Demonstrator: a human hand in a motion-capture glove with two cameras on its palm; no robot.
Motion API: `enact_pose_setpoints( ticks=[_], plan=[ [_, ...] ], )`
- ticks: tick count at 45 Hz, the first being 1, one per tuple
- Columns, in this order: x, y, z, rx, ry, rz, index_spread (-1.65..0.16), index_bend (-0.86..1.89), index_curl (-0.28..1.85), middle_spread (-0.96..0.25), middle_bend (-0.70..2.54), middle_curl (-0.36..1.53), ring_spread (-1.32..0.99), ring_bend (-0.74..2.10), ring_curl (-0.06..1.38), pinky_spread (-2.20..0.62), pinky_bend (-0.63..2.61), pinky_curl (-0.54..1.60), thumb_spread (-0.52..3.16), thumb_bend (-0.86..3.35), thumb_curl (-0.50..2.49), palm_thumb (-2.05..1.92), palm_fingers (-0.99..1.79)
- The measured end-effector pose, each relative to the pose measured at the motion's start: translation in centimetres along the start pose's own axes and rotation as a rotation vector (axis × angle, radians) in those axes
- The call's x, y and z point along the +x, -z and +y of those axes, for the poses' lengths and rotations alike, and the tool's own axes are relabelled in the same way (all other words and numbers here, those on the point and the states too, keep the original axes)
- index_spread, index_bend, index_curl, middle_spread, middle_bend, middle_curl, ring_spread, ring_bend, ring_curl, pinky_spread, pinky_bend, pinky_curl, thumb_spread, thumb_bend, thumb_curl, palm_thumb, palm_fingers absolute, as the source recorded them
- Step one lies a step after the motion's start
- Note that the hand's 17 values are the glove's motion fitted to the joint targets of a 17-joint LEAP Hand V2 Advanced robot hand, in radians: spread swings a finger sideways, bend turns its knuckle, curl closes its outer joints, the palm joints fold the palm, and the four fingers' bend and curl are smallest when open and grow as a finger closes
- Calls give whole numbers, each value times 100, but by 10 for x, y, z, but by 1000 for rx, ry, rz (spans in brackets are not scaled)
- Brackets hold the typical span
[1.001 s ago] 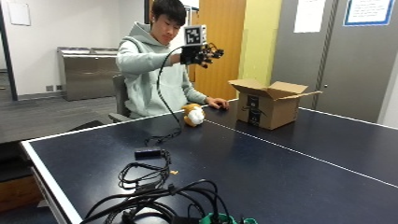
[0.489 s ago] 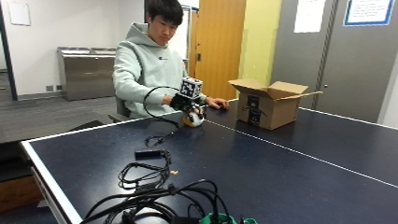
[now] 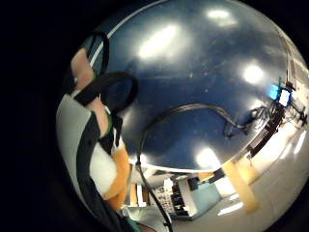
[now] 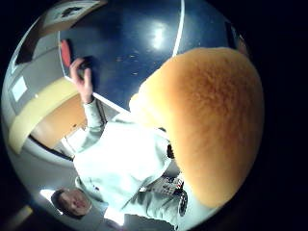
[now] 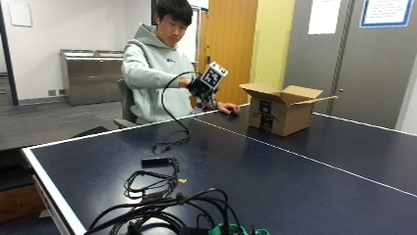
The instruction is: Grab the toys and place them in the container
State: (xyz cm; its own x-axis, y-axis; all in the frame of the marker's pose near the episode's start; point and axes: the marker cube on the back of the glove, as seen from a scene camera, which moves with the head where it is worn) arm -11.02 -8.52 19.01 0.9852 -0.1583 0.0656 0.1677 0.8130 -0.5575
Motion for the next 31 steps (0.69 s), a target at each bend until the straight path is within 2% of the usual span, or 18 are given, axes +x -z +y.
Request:
enact_pose_setpoints(
  ticks=[5, 11, 16, 21, 26, 30, 31],
  plan=[
    [-15, 65, 24, 76, 178, 74, -34, 38, 56, -26, 63, 42, -32, 87, 46, -30, 105, 43, 85, 13, 65, 65, 94],
    [-89, 147, 55, 215, 338, 119, -35, 40, 62, -29, 67, 47, -35, 91, 49, -32, 108, 46, 77, 10, 69, 67, 91],
    [-137, 205, 51, 322, 178, 99, -36, 42, 67, -30, 70, 50, -37, 94, 51, -32, 111, 47, 72, 9, 73, 68, 88],
    [-178, 255, 38, 442, 338, 49, -36, 43, 73, -31, 73, 53, -38, 97, 53, -32, 113, 49, 69, 7, 75, 69, 85],
    [-176, 284, -7, 574, 124, 31, -37, 44, 78, -31, 73, 56, -38, 100, 55, -33, 116, 50, 67, 5, 78, 69, 80],
    [-191, 288, -27, 667, 258, -40, -37, 42, 82, -32, 72, 58, -38, 101, 57, -33, 115, 51, 68, 4, 79, 69, 68],
    [-203, 287, -31, 668, 257, -66, -36, 37, 81, -31, 69, 57, -37, 99, 57, -31, 111, 49, 75, 4, 78, 68, 55]
  ],
)
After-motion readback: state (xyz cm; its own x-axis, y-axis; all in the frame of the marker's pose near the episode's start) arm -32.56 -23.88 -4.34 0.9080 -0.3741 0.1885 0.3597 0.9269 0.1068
